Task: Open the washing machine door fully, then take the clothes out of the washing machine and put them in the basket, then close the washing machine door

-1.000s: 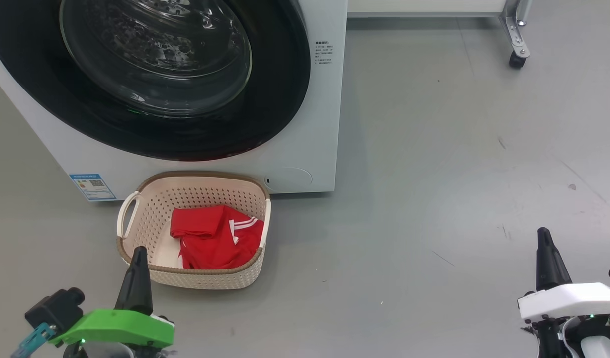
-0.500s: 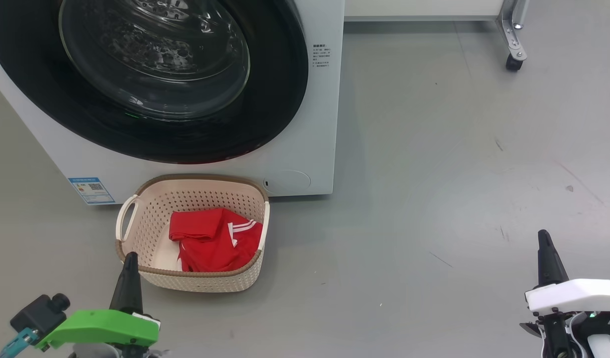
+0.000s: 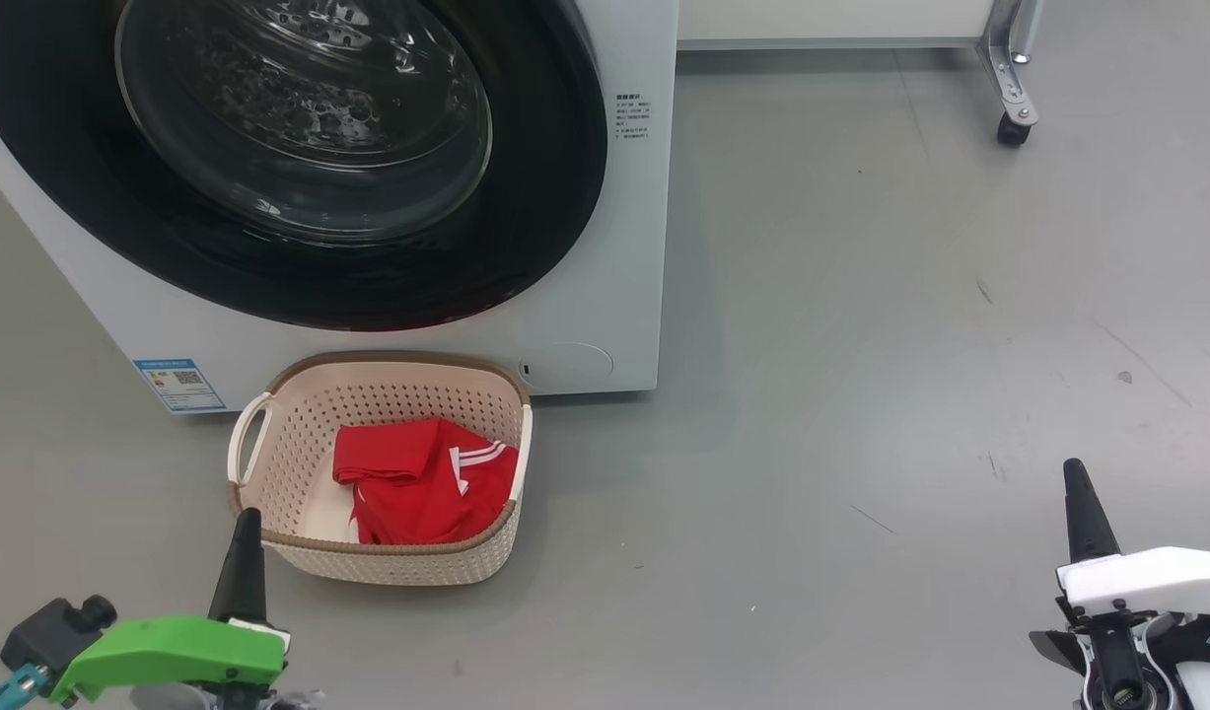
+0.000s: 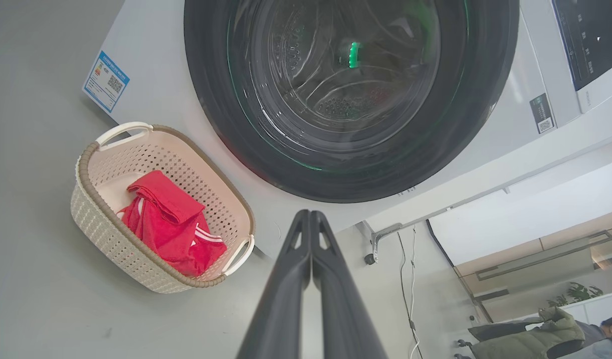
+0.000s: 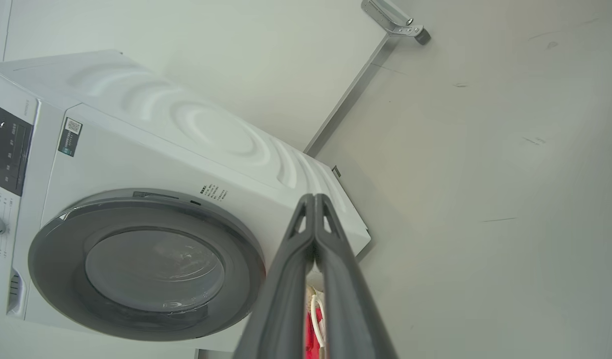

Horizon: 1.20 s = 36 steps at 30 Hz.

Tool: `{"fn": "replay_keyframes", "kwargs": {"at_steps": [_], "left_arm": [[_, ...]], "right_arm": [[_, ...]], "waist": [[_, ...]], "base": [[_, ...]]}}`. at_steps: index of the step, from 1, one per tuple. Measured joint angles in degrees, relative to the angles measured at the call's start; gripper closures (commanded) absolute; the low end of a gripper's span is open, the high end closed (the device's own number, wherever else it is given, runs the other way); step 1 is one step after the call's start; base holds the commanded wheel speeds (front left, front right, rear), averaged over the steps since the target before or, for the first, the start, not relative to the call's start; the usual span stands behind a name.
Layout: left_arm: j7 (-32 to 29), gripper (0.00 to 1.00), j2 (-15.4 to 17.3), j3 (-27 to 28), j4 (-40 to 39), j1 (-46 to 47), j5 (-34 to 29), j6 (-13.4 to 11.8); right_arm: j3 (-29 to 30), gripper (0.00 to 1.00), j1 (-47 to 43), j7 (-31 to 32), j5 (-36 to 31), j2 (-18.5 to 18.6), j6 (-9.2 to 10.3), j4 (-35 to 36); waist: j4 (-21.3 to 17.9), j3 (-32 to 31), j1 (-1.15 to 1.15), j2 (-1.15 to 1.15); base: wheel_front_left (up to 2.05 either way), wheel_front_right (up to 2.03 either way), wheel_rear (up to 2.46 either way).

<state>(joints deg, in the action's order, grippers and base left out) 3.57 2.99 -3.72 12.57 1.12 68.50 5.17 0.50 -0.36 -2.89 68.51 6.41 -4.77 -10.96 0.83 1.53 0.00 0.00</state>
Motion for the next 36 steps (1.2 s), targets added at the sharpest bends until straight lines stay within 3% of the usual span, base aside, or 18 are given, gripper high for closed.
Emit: {"fn": "replay_keyframes", "kwargs": {"at_steps": [36], "left_arm": [[-6.1, 1.0, 1.0, 3.8, 2.5, 1.3, 23.3, 1.5]], "right_arm": [[4.4, 1.0, 3.0, 6.4, 22.1, -2.4, -1.71, -4.3]], "waist": [[-0.8, -1.2, 0.0, 0.0]], "base": [[0.0, 0.0, 0.0]]}}
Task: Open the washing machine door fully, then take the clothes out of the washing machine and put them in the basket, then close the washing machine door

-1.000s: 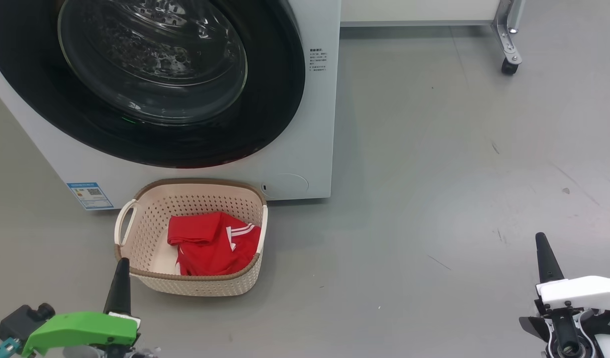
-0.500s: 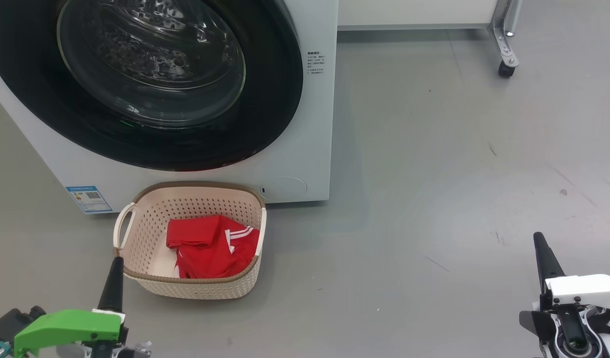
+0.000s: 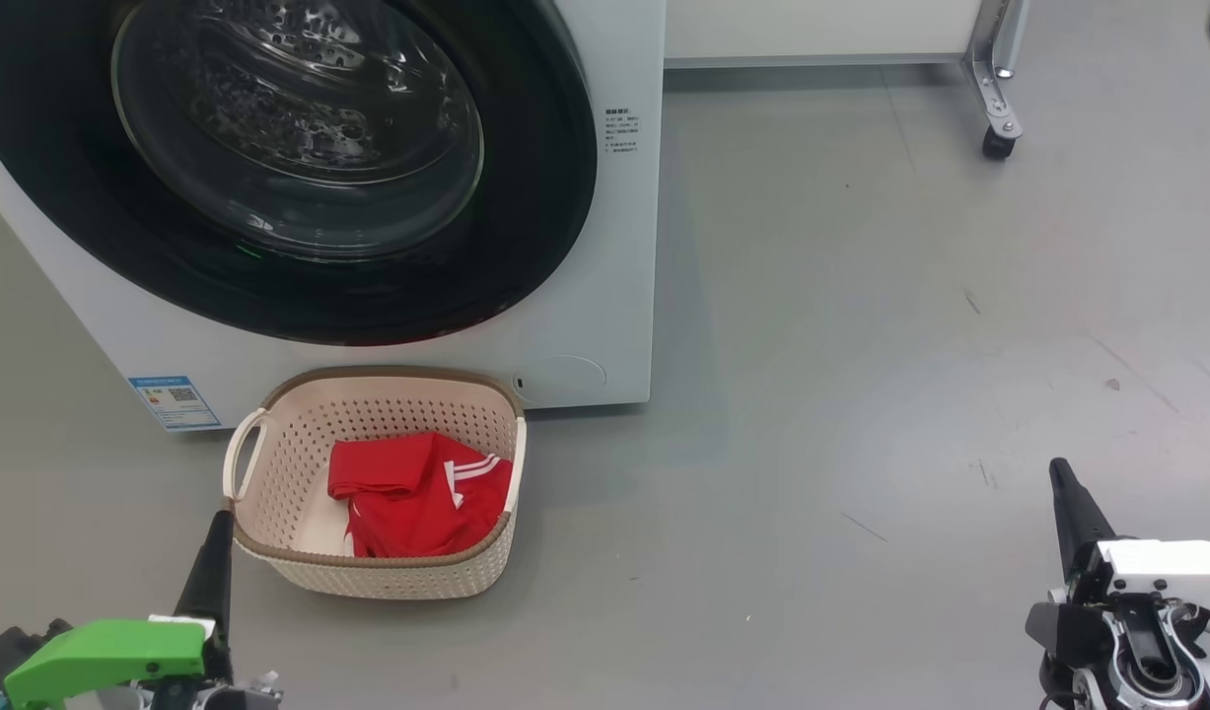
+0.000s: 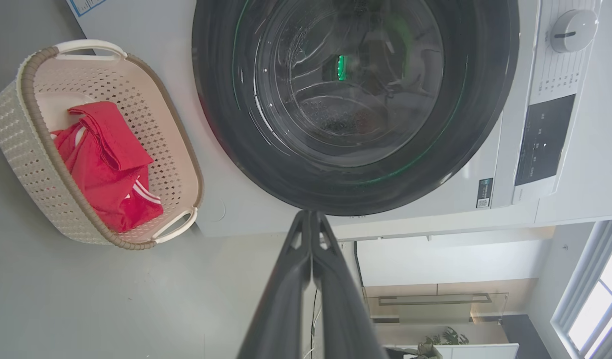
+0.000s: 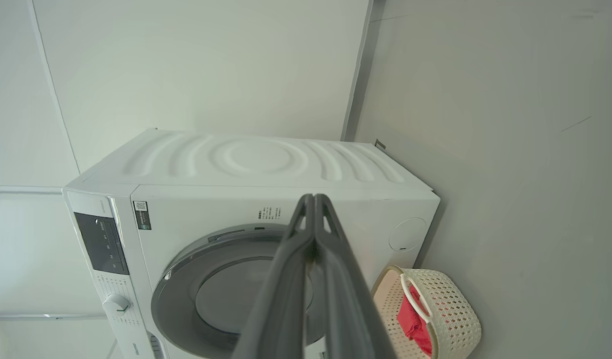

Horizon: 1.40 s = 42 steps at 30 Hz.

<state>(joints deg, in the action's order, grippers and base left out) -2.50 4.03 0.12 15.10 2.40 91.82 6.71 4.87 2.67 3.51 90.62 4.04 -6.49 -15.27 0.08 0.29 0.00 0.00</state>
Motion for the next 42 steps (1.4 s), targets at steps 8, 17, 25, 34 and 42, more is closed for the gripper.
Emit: {"fn": "replay_keyframes", "kwargs": {"at_steps": [8, 17, 25, 34, 42], "left_arm": [[-0.9, 1.0, 0.1, 0.6, 0.5, 0.2, 3.0, 0.2], [-1.0, 1.0, 0.1, 0.7, 0.6, 0.6, 3.0, 0.2], [-1.0, 1.0, 0.1, 0.8, 0.7, 0.6, 3.0, 0.2], [-1.0, 1.0, 0.1, 0.8, 0.8, 0.7, 3.0, 0.2], [-1.0, 1.0, 0.1, 0.9, 0.8, 0.7, 3.0, 0.2]], "right_arm": [[0.5, 1.0, 0.5, 0.8, 2.7, -0.3, -0.19, -0.5], [0.5, 1.0, 0.5, 0.9, 2.7, -0.4, -0.19, -0.6], [0.6, 1.0, 0.5, 0.9, 2.7, -0.4, -0.19, -0.7], [0.6, 1.0, 0.5, 0.9, 2.7, -0.4, -0.19, -0.8], [0.6, 1.0, 0.6, 1.0, 2.7, -0.4, -0.2, -0.8]], "waist": [[-0.1, -0.1, 0.0, 0.0], [-0.1, -0.1, 0.0, 0.0], [-0.1, -0.1, 0.0, 0.0], [-0.1, -0.1, 0.0, 0.0], [-0.1, -0.1, 0.0, 0.0]], "base": [[0.0, 0.0, 0.0], [0.0, 0.0, 0.0], [0.0, 0.0, 0.0], [0.0, 0.0, 0.0], [0.0, 0.0, 0.0]]}}
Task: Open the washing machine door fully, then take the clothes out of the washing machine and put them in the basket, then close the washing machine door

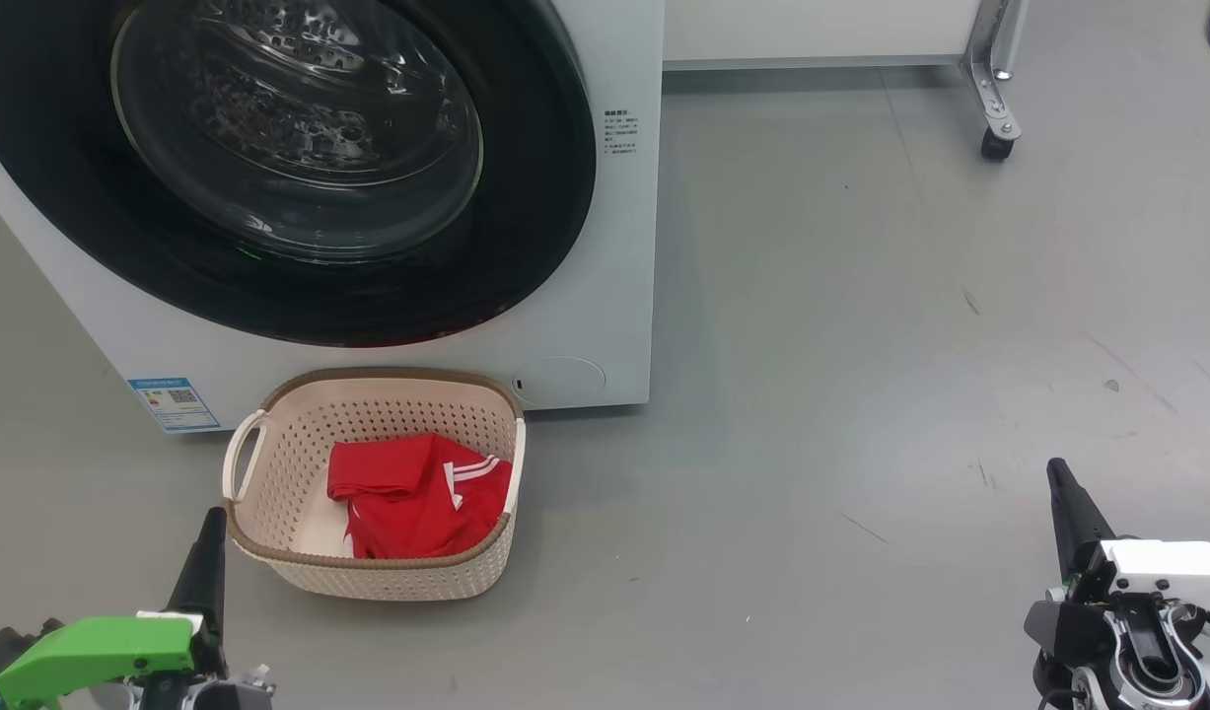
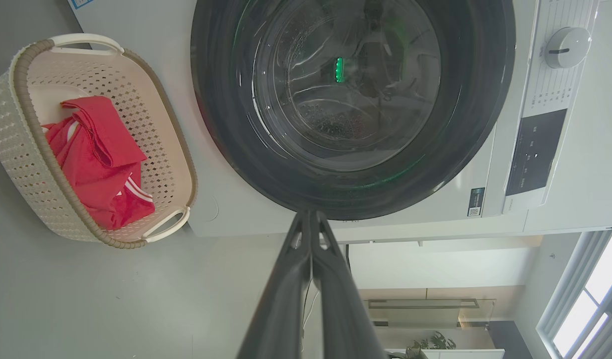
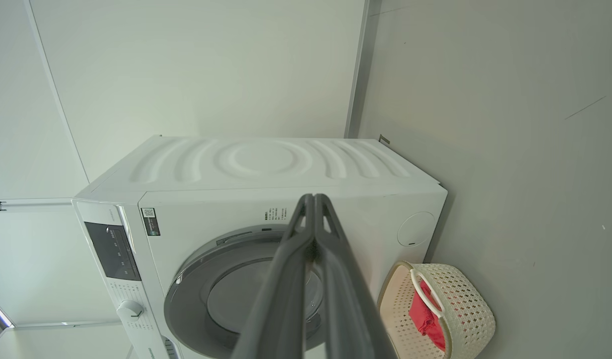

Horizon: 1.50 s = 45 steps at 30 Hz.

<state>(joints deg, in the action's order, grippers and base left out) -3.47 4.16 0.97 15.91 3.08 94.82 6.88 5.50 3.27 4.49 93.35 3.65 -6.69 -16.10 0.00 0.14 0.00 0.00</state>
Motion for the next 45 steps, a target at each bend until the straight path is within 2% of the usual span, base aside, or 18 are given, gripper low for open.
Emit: {"fn": "replay_keyframes", "kwargs": {"at_steps": [45], "left_arm": [[0.0, 1.0, 0.0, 0.3, 0.0, 0.1, 0.0, 0.0]], "right_arm": [[0.2, 1.0, 0.0, 0.0, 0.0, -0.1, -0.27, 0.0]], "waist": [[0.0, 0.0, 0.0, 0.0]], "base": [[0.0, 0.0, 0.0]]}}
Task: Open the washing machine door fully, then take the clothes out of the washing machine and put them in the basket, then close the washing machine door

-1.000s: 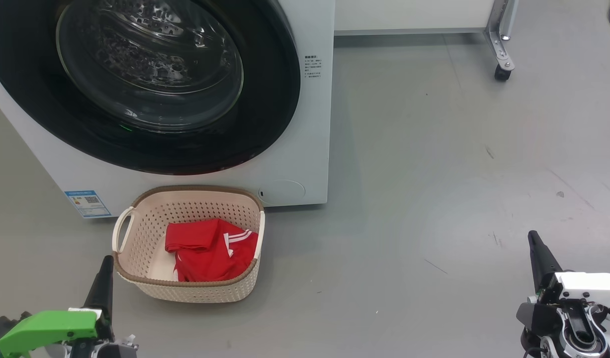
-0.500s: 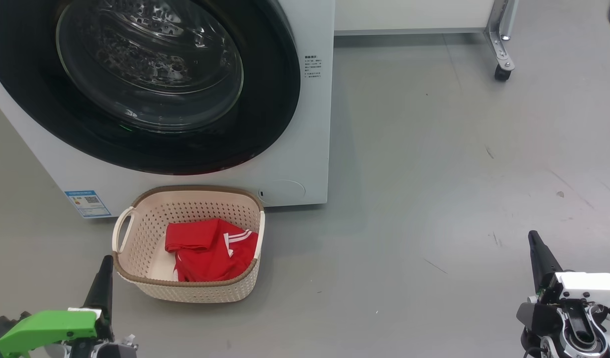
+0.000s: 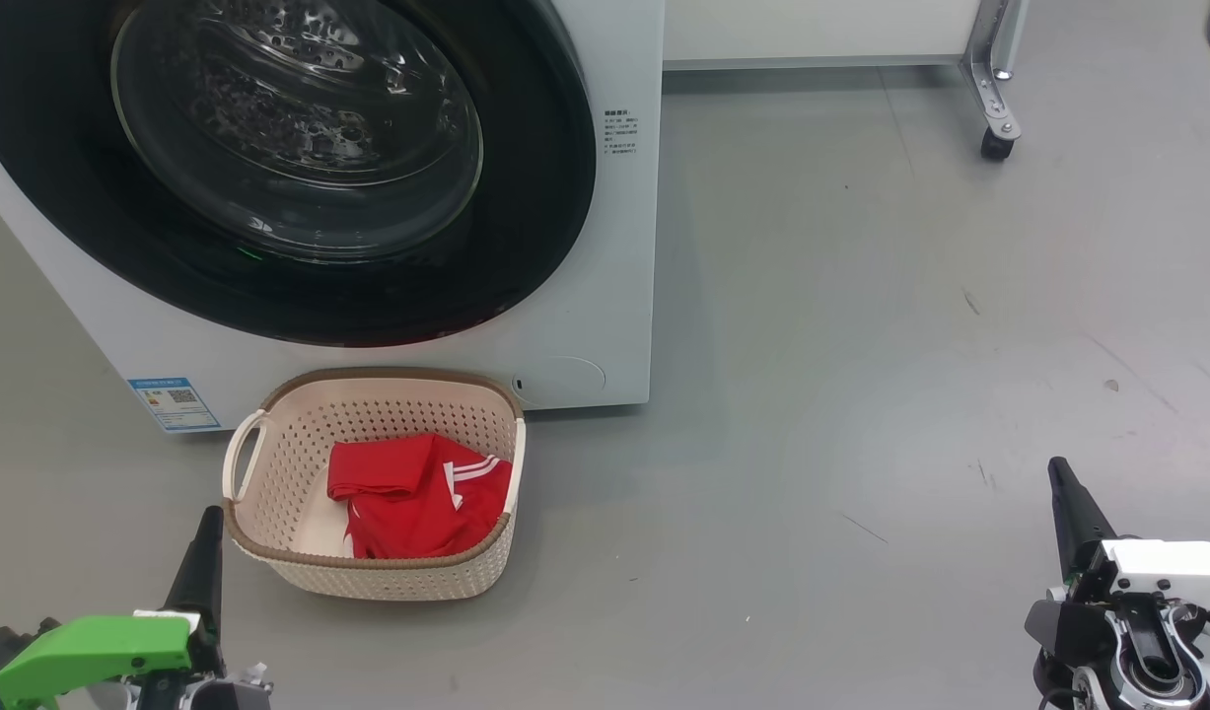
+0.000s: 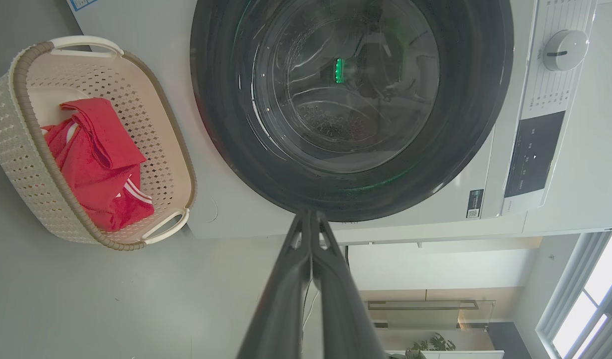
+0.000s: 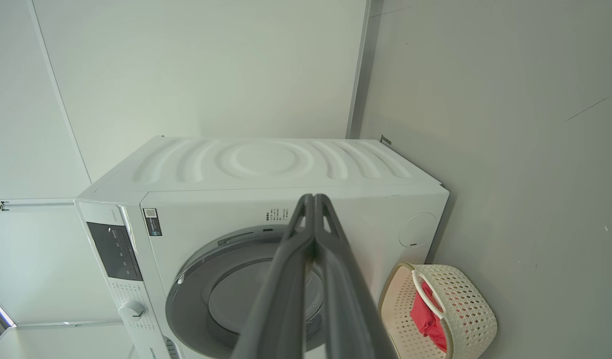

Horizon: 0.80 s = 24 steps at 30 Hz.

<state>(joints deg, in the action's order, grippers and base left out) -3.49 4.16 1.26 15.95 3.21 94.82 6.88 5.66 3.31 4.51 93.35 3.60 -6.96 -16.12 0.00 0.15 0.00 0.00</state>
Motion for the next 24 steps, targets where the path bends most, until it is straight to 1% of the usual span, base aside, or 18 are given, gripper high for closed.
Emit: {"fn": "replay_keyframes", "kwargs": {"at_steps": [24], "left_arm": [[-0.1, 1.0, 0.0, 0.1, -0.1, 0.0, 0.0, 0.0]], "right_arm": [[0.1, 1.0, 0.0, 0.1, 0.0, 0.0, 0.0, 0.0]], "waist": [[0.0, 0.0, 0.0, 0.0]], "base": [[0.0, 0.0, 0.0]]}}
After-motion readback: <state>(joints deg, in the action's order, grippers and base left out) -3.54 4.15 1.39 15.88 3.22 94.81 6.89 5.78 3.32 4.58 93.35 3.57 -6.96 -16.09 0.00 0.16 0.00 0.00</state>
